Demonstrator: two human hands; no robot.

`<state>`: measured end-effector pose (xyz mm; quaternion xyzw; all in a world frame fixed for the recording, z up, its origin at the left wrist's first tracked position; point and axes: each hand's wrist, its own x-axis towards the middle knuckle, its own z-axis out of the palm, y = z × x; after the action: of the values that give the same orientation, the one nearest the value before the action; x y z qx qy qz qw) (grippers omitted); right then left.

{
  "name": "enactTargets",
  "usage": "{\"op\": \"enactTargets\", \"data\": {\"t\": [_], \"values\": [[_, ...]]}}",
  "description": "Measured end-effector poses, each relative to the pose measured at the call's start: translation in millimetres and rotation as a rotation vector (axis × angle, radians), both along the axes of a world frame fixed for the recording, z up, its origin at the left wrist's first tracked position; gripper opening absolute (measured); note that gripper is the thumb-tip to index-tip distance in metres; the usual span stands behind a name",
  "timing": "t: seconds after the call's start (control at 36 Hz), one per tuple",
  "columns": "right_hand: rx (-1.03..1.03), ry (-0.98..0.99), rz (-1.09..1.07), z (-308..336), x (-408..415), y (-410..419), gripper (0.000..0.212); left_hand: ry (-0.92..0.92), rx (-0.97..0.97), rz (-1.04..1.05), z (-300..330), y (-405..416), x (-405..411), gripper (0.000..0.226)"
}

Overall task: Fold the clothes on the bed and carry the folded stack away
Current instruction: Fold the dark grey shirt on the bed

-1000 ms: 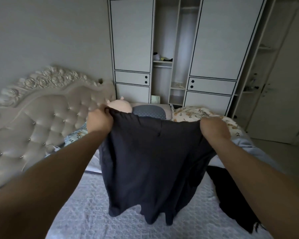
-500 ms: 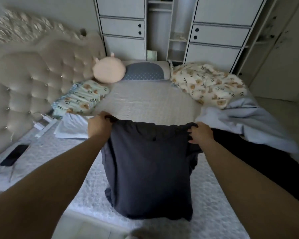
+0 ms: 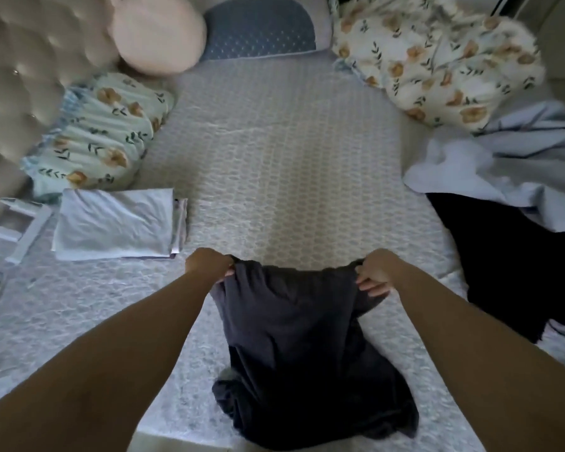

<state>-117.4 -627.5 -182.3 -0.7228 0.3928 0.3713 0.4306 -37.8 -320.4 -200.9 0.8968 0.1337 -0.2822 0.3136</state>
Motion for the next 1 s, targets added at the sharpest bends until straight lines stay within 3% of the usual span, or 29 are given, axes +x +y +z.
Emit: {"op": "enactTargets", "data": {"t": [0.08, 0.17, 0.19, 0.25, 0.33, 0.42, 0.53, 0.61, 0.75, 1.0], "values": [[-0.123, -0.276, -0.17, -2, 73, -17, 0.02, -0.047, -0.014, -0.009, -2, -24, 67, 0.031], [-0.386, -0.619, -0.175, 6, 134, -35, 0.037, -0.249, -0.371, 0.217, -4, -60, 132, 0.023], [-0.377, -0.696, -0.178, 5, 149, -37, 0.048, -0.335, -0.477, 0.229, -7, -73, 148, 0.034], [-0.383, -0.759, -0.134, -11, 170, -37, 0.067, -0.363, -0.559, 0.026, -19, -96, 165, 0.07], [-0.463, -0.656, 0.142, -67, 176, -22, 0.073, -0.304, -0.422, -0.266, -79, -114, 172, 0.086], [-0.413, -0.377, 0.374, -146, 165, 1, 0.071, -0.261, 0.019, -0.57, -166, -112, 143, 0.076], [-0.443, -0.1, 0.506, -240, 136, 30, 0.068, -0.142, 0.279, -0.733, -259, -99, 98, 0.065], [-0.528, -0.049, 0.534, -288, 110, 45, 0.069, -0.219, 0.301, -0.761, -305, -81, 75, 0.067], [-0.789, -0.162, 0.574, -321, 81, 62, 0.067, -0.505, 0.253, -0.694, -330, -71, 58, 0.064], [-0.781, -0.112, 0.522, -318, 58, 81, 0.067, -0.419, 0.339, -0.714, -325, -66, 42, 0.066]]}}
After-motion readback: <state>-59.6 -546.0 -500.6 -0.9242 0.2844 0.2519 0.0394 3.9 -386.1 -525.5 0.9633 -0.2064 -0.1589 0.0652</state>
